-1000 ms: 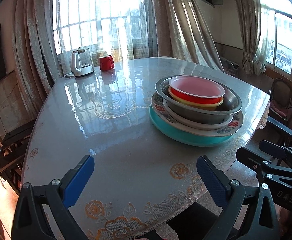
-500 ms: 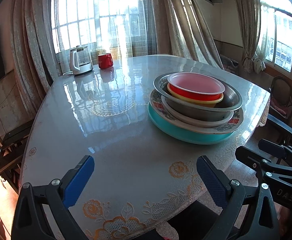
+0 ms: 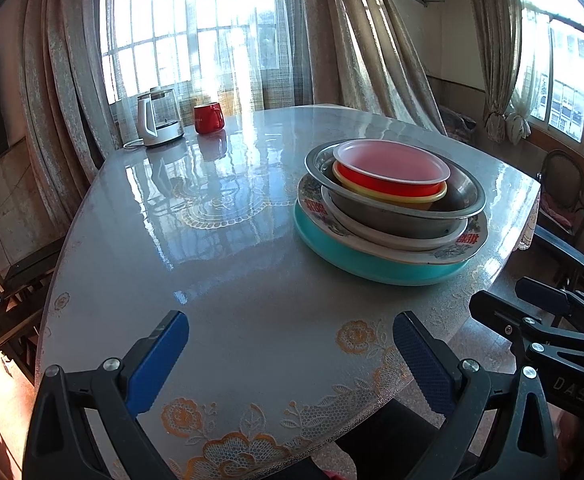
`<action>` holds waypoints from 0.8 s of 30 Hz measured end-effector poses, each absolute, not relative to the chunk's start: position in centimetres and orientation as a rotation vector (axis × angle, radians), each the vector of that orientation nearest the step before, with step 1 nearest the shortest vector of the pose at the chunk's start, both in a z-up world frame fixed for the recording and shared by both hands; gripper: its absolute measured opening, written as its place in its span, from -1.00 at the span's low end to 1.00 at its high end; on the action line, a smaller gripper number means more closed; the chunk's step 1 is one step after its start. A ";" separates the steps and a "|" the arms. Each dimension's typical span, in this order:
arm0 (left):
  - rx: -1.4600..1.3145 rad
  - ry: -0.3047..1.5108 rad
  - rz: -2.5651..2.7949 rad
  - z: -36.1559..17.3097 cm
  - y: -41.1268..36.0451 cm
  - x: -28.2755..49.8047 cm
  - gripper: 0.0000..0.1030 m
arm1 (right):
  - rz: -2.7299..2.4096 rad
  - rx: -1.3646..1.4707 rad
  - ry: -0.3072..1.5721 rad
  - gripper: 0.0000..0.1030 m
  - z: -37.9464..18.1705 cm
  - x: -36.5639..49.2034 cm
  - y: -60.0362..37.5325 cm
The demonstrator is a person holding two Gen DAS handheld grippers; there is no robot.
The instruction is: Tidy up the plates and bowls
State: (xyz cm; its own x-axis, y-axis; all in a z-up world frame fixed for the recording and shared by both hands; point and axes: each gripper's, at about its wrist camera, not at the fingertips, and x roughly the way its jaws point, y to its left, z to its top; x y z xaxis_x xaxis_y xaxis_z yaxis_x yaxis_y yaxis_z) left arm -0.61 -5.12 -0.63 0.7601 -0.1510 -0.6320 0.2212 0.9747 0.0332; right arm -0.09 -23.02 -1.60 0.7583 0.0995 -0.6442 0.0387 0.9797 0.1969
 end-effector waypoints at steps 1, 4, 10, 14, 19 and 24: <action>0.109 0.678 -0.204 -0.6 -5.2 -0.6 0.99 | 0.034 0.204 0.710 0.47 -1.6 -0.1 -23.0; 0.112 0.678 -0.207 -0.7 -5.2 -0.6 0.99 | 0.033 0.206 0.714 0.47 -1.7 0.0 -23.0; 0.114 0.678 -0.205 -0.7 -5.3 -0.6 0.99 | 0.033 0.209 0.715 0.47 -1.8 0.0 -23.1; 0.115 0.680 -0.206 -0.7 -5.4 -0.6 0.99 | 0.034 0.210 0.717 0.47 -1.9 0.0 -23.1; 0.112 0.684 -0.207 -0.8 -5.2 -0.6 0.99 | 0.031 0.214 0.723 0.47 -1.9 0.1 -23.1; 0.109 0.684 -0.214 -0.8 -5.2 -0.6 0.99 | 0.031 0.217 0.724 0.47 -2.0 0.1 -23.2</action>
